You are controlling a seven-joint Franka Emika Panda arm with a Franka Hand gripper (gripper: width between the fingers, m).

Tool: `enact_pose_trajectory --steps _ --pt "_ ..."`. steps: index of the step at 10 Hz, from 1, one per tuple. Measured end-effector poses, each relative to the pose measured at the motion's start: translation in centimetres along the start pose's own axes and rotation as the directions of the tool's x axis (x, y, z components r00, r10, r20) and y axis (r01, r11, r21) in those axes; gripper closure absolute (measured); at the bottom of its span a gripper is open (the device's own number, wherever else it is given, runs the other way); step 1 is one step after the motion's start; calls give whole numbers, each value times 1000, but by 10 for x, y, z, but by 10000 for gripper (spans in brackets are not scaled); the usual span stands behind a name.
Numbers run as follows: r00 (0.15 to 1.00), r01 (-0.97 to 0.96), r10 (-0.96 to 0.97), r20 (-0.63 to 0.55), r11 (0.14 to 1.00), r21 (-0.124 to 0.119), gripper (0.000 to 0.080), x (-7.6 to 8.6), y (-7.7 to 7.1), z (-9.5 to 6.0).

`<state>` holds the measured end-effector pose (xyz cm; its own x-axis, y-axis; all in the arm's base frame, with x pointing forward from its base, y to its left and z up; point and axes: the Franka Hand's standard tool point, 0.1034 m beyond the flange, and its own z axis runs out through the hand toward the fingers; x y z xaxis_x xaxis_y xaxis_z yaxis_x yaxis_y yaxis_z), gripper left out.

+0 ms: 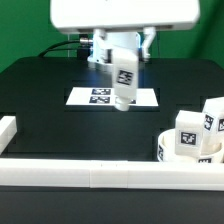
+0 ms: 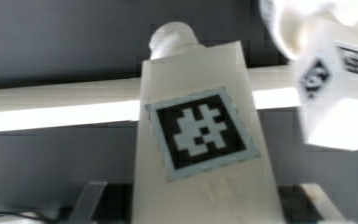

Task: Assemble stool

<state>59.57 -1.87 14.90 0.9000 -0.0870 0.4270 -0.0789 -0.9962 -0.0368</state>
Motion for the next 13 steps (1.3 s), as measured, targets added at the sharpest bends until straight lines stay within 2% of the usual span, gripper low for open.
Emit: enact_pose_trajectory --steps 3,4,5,8,12,13 --pt "1000 8 -8 3 1000 -3 471 -2 3 2" --pt "1000 8 -8 -1 1000 -4 471 -5 8 4" --pt "1000 9 -9 -3 1000 9 471 -4 -1 7" --pt "1000 -16 17 -24 999 44 471 13 -30 8" --pt "1000 -12 13 -25 999 44 471 12 -31 8" --pt "999 -11 12 -35 999 45 471 8 -36 9"
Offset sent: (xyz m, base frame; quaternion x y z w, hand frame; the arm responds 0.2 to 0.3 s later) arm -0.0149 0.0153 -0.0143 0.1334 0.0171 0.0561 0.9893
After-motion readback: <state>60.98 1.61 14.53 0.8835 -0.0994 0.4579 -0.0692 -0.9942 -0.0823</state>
